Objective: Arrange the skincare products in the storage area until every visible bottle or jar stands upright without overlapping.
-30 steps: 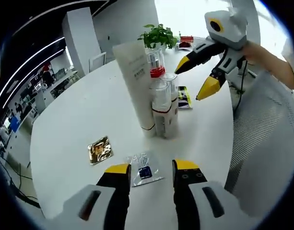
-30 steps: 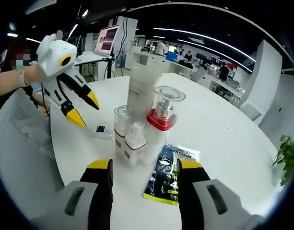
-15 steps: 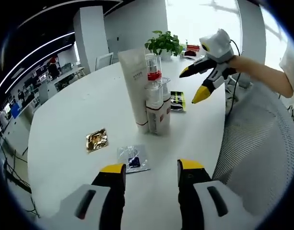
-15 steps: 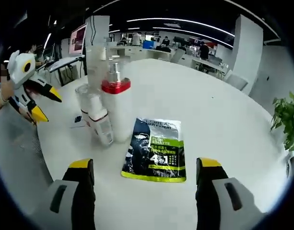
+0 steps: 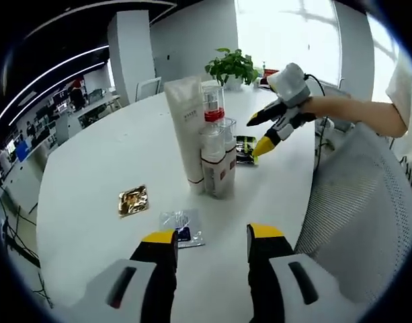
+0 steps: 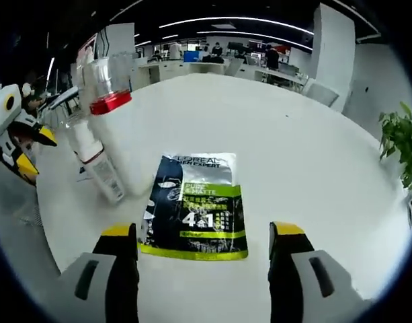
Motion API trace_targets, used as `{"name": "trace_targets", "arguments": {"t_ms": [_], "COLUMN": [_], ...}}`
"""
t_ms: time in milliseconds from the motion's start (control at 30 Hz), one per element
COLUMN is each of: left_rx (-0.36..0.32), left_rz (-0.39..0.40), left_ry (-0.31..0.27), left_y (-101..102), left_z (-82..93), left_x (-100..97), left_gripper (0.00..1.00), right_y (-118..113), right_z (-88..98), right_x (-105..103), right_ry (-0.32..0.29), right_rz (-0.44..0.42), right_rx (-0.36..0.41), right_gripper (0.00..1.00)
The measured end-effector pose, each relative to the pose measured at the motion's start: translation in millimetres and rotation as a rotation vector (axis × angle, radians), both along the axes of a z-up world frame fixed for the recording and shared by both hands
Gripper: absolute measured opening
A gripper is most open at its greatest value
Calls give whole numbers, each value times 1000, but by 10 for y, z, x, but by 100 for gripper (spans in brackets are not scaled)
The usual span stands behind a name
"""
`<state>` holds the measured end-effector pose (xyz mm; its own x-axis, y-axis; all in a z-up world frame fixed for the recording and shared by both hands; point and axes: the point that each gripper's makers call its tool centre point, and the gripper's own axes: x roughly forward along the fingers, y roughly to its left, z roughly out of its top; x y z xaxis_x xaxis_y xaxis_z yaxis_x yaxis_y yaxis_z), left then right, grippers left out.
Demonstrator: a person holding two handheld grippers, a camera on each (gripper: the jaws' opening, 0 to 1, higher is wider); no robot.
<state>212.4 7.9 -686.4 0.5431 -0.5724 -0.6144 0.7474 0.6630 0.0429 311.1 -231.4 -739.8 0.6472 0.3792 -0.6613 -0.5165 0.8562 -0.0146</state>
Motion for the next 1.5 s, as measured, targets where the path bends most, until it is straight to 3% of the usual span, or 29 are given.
{"name": "trace_targets", "arguments": {"t_ms": [233, 500, 633, 1067, 1500], "left_rx": [-6, -11, -12, -11, -24], "left_rz": [10, 17, 20, 17, 7], "left_ry": [19, 38, 48, 61, 60], "left_y": [-4, -8, 1, 12, -23], "left_z": [-95, -144, -171, -202, -185], "left_x": [2, -1, -8, -13, -29], "left_gripper": [37, 37, 36, 35, 34], "right_y": [-184, -197, -192, -174, -138], "right_z": [-110, -157, -212, -256, -250], "right_x": [74, 136, 148, 196, 170], "right_ry": [35, 53, 66, 76, 42], "right_rz": [-28, -4, -1, 16, 47], "right_rx": [1, 1, -27, -70, -92], "right_gripper": [52, 28, 26, 4, 1]}}
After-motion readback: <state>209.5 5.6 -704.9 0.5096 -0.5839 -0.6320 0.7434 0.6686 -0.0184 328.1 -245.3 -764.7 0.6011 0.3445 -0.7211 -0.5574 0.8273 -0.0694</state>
